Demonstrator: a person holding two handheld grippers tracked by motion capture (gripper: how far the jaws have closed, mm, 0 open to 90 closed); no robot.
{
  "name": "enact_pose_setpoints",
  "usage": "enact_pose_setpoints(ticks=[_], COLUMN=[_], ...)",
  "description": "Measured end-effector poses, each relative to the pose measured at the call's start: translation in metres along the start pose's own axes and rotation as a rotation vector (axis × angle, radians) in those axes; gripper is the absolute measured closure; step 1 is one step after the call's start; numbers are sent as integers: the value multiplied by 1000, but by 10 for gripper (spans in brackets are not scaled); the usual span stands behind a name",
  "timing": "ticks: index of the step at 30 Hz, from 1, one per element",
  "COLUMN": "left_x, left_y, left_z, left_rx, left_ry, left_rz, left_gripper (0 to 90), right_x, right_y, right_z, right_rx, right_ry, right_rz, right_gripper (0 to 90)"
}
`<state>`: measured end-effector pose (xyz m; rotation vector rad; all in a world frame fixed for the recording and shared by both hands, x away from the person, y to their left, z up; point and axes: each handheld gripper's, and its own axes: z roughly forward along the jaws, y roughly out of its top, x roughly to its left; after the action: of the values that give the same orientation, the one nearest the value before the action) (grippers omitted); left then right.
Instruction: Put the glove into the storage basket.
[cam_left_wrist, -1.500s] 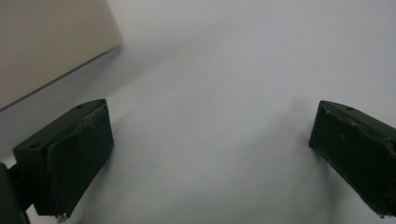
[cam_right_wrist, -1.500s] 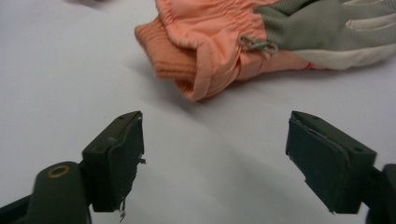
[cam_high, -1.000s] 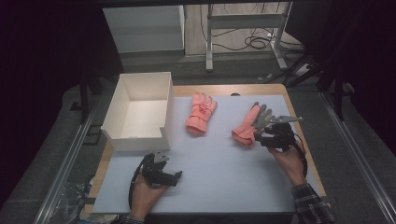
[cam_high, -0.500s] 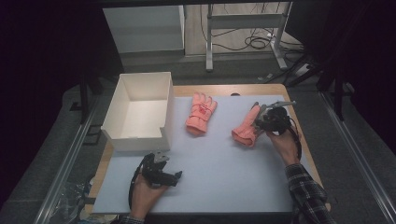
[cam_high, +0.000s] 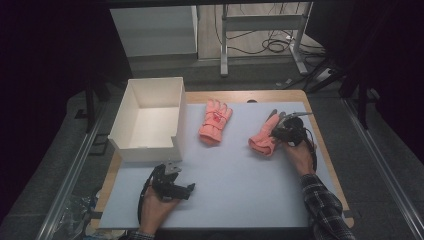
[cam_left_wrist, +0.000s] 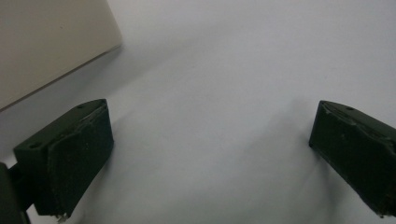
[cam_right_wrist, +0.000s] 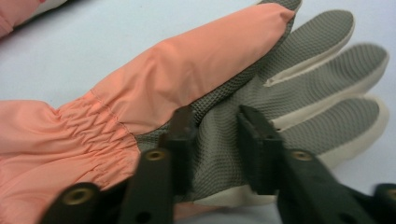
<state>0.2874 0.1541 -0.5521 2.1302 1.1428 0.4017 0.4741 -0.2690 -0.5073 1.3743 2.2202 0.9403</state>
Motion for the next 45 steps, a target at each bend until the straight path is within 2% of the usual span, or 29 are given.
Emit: enact_pose_setpoints(ticks=[1,3,8,14,23,26,28,31,34,40,41,43,45], left_x=[0,0,0,0,0,0,0,0,0,0,0,0,0], left_y=[0,0,0,0,0,0,0,0,0,0,0,0,0], left_z=[0,0,0,0,0,0,0,0,0,0,0,0,0], left_rx=[0,0,-1,-1,0,0,0,1,1,-3,1,1,2], left_ry=[0,0,0,0,0,0,0,0,0,1,1,1,1], left_rz=[-1,0,-1,-1,-1,-1,-1,0,0,-3,0,0,-1], left_gripper=[0,0,0,0,0,0,0,0,0,0,0,0,0], right_x=[0,2,7,1,11,22,24,34,47,74,84,87,98], right_y=[-1,0,2,4,7,8,7,6,4,-6,-10,-12,-17], right_z=[-1,-2,-4,-17,-38,-50,-53,-61,-68,-74,-75,-75,-74], right_rx=[-1,0,-7,-42,-78,-96,-98,-109,-107,-102,-99,-98,-96], right_ry=[2,-5,-27,16,60,106,115,160,195,266,288,295,325], right_rz=[3,-4,-23,22,13,12,15,17,-1,-36,-47,-52,-59], right_gripper=[835,865,880,883,885,885,884,884,884,884,884,884,884])
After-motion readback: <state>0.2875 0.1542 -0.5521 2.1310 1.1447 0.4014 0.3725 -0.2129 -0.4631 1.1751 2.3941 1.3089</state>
